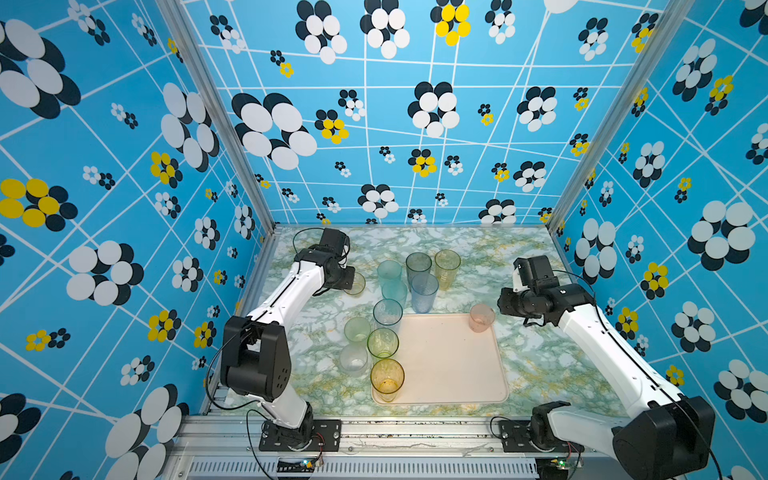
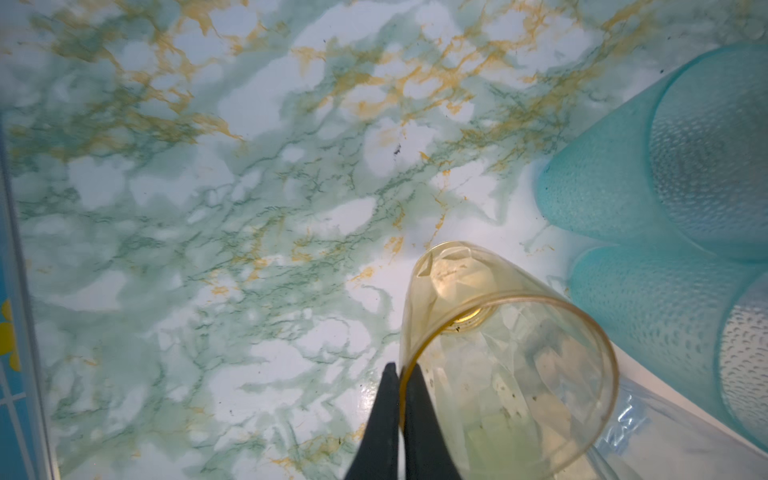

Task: Place the glasses into the tray
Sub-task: 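Lift the amber cup off the table with the left gripper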

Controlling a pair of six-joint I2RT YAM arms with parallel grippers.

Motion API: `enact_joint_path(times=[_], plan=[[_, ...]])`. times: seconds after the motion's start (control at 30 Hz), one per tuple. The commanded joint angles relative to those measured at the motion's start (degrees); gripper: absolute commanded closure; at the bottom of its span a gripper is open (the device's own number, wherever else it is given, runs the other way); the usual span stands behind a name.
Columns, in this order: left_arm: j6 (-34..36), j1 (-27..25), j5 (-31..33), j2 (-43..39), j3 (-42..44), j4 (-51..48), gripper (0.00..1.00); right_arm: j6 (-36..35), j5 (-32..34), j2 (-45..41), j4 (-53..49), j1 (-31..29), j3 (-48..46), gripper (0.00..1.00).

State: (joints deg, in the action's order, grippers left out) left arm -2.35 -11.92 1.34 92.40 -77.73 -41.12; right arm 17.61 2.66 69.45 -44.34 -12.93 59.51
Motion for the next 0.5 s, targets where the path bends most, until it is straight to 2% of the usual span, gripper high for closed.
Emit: enact_joint_path(times=[0.0, 0.27, 0.47], plan=[[1.2, 0.7, 1.7, -3.9, -4.0, -2.6, 0.97, -0.4, 0.1, -1.5, -0.6, 0.5, -1.0, 0.60], [2.6, -1.7, 0.5, -10.9, -12.5, -5.9, 0.97, -0.3, 1.6, -1.9, -1.9, 1.1, -1.2, 0.60], [4.8, -9.7, -0.4, -12.9, -20.5, -9.3, 0.97, 0.7, 3.4, -3.0, -3.2, 3.0, -1.0, 0.60]])
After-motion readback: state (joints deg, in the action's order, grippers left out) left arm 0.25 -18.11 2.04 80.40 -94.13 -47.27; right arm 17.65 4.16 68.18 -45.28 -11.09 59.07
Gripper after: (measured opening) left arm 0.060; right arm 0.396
